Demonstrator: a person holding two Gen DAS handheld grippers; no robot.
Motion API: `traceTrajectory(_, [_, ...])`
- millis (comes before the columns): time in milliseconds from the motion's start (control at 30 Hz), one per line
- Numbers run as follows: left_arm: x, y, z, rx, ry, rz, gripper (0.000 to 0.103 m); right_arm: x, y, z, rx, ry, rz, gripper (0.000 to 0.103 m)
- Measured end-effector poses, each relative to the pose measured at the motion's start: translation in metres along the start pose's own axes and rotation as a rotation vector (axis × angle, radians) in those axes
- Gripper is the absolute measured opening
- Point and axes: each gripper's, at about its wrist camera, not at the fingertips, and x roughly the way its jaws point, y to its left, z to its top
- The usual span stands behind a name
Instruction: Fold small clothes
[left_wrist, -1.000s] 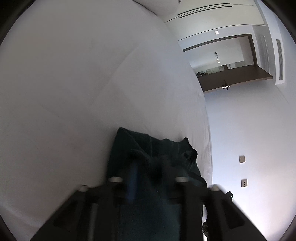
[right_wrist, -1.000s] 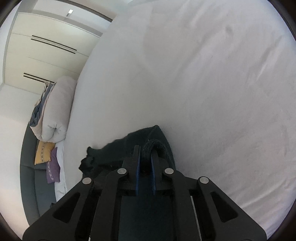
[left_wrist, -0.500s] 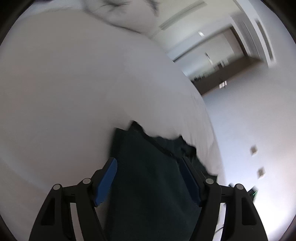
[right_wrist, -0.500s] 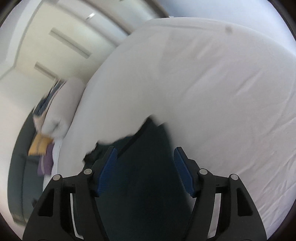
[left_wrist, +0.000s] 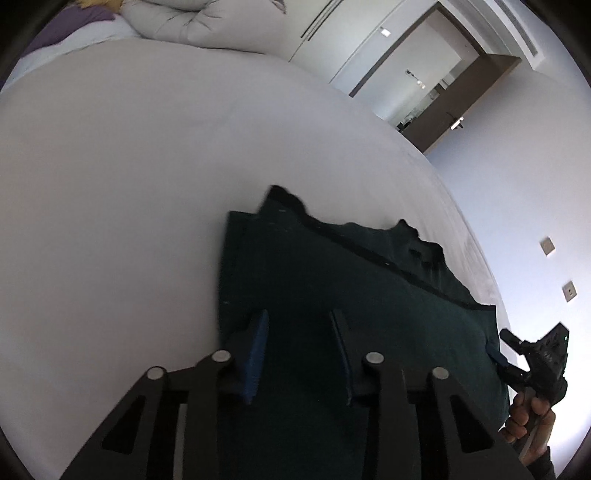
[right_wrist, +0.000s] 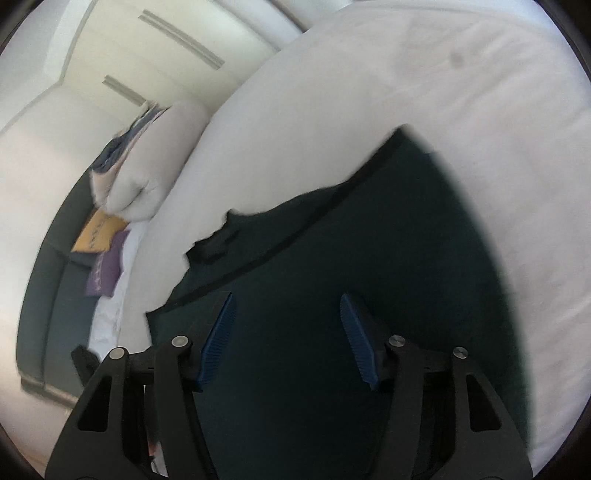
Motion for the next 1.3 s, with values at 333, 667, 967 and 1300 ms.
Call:
traceTrajectory(333, [-0.007, -0.001, -0.012, 0.008, -0.023, 0.055, 0.025, -0.040, -0.007, -0.010, 0.003, -0.071, -0.019, 0.059])
traceTrajectory(667, [-0.010, 0.008, -0.018, 0.021, -0.026, 0.080, 0.016, -0.026, 0.004, -0.052, -0.062, -0.051, 0.031, 0.059])
traceTrajectory(967, [-0.034, 0.017, -0.021, -0.028, -0.063, 0.052, 0.055, -0.064, -0.019, -0.066, 0.029, -0.096, 0.140, 0.059])
traceTrajectory(1300, [-0.046, 0.035, -0.006, -0.084, -0.086, 0.115, 0.065, -0.119, -0.096, -0.114, 0.128, -0.185, 0.195, 0.058])
